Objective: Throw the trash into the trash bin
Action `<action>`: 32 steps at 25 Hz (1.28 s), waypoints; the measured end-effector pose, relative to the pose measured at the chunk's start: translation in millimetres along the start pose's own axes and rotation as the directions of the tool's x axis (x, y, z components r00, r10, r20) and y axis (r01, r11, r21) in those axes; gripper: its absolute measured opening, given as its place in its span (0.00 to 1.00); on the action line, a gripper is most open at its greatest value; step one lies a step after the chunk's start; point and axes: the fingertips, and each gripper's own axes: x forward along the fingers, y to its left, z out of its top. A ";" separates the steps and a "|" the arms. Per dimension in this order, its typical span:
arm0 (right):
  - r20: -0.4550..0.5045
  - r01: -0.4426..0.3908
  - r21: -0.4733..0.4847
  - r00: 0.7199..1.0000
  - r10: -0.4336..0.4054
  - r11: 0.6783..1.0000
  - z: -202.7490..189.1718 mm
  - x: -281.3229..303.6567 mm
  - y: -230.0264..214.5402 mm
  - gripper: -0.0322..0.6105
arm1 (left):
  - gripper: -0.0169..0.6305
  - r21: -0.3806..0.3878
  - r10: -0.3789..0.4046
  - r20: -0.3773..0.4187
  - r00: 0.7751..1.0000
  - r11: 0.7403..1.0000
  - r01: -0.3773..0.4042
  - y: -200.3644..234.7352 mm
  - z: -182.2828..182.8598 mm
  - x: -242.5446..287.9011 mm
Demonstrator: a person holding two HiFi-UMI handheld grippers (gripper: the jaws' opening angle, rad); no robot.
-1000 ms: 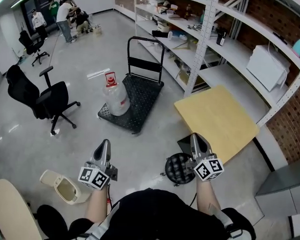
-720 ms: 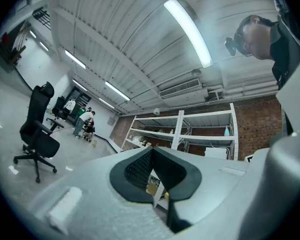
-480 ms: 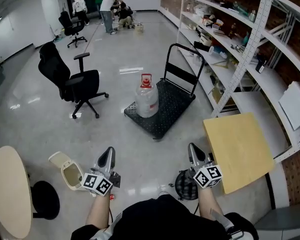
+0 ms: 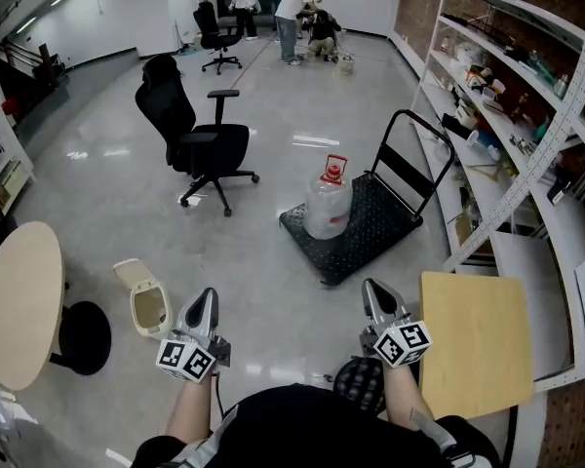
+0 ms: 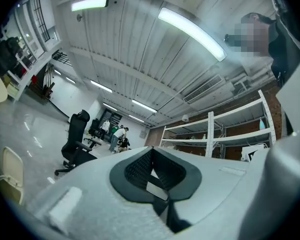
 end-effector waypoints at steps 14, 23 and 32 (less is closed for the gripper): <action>-0.017 -0.261 0.061 0.965 0.262 0.964 -19.7 57.0 27.3 0.06 | 0.03 0.057 0.286 0.103 0.953 0.954 -0.293 -5.8 8.4 -78.9; -0.052 -0.437 0.128 0.893 0.446 0.890 -49.0 95.6 83.9 0.06 | 0.03 0.107 0.494 0.170 0.852 0.851 -0.515 -18.4 23.6 -166.0; -0.090 -0.598 0.133 0.787 0.610 0.791 -67.2 100.2 165.0 0.06 | 0.03 0.074 0.624 0.211 0.752 0.757 -0.649 -28.3 25.6 -248.8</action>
